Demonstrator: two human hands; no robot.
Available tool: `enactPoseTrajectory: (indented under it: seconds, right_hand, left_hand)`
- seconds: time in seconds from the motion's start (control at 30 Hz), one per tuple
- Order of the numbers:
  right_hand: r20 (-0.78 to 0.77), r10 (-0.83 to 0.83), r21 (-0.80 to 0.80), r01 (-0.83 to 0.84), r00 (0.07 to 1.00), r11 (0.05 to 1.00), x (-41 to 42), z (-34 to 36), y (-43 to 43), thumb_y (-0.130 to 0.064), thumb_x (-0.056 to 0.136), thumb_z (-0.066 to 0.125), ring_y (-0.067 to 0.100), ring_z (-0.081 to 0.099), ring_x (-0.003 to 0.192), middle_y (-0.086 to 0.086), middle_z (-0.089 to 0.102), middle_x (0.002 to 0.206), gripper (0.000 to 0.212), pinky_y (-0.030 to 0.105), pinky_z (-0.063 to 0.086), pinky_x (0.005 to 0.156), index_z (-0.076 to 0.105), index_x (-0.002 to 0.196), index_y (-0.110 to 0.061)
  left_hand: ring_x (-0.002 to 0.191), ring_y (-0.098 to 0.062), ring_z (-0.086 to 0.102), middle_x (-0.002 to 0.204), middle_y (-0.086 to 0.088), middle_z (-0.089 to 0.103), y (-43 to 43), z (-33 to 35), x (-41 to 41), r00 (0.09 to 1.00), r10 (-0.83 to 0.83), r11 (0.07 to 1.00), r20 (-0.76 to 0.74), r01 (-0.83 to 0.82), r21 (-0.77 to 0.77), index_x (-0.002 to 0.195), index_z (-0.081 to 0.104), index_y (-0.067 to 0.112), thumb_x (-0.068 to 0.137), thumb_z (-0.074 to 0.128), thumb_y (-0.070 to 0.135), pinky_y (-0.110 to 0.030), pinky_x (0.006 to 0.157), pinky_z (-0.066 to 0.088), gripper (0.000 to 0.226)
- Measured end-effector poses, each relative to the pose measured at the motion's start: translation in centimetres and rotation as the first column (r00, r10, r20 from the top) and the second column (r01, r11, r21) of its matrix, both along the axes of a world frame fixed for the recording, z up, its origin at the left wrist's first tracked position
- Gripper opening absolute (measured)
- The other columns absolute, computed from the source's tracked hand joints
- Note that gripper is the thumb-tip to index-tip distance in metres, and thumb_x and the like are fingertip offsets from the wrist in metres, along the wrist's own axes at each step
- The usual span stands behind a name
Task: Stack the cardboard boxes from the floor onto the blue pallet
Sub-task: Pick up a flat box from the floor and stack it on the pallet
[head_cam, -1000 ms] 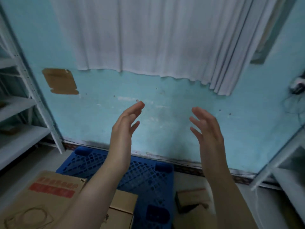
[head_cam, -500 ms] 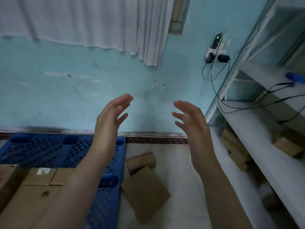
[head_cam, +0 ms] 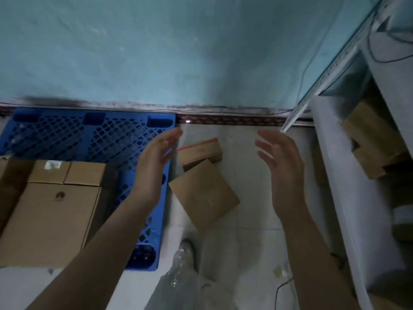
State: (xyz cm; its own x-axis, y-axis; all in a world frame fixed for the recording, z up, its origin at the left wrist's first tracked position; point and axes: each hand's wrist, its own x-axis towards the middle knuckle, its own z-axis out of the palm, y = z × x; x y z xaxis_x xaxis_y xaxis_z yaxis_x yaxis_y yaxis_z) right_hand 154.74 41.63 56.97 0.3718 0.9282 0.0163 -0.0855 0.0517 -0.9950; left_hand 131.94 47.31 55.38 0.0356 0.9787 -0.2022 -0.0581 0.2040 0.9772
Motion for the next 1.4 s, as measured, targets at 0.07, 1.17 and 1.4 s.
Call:
enactPoseTrajectory:
  seconds: [0.07,1.17,1.4]
  right_hand:
    - [0.017,0.013,-0.055,-0.012,1.0,0.998,0.8,-4.3,2.2,-0.012,0.105,0.039,0.028,0.06,0.122,0.012,0.061,0.133,0.026,0.048,0.042,0.11,0.061,0.115,-0.022]
    - [0.465,0.454,-0.712,0.016,0.76,0.702,2.3,-70.6,13.9,-0.077,0.081,0.042,0.023,0.032,0.147,-0.003,0.032,0.161,0.087,0.046,0.027,0.118,0.021,0.155,-0.036]
    - [0.456,0.471,-0.748,0.039,0.755,0.662,1.2,-67.9,13.9,-0.083,0.07,0.044,0.027,0.039,0.141,0.001,0.039,0.155,0.099,0.051,0.033,0.115,0.026,0.154,-0.032]
  left_hand:
    - [0.123,-0.005,0.057,0.122,0.016,0.068,1.7,-4.8,-0.1,1.0,0.027,0.997,0.003,-0.027,-0.069,0.107,0.07,0.038,0.102,0.033,0.017,-0.036,0.11,0.038,0.043]
    - [0.114,-0.011,0.053,0.13,0.009,0.048,2.0,-68.6,-0.9,0.928,0.224,0.764,-0.299,-0.358,-0.536,0.139,0.026,0.034,0.083,0.074,0.028,-0.015,0.071,0.047,0.074]
    - [0.113,-0.012,0.055,0.132,0.005,0.049,1.9,-66.6,-1.9,0.929,0.265,0.72,-0.257,-0.368,-0.588,0.144,0.026,0.029,0.08,0.078,0.027,-0.022,0.074,0.048,0.083]
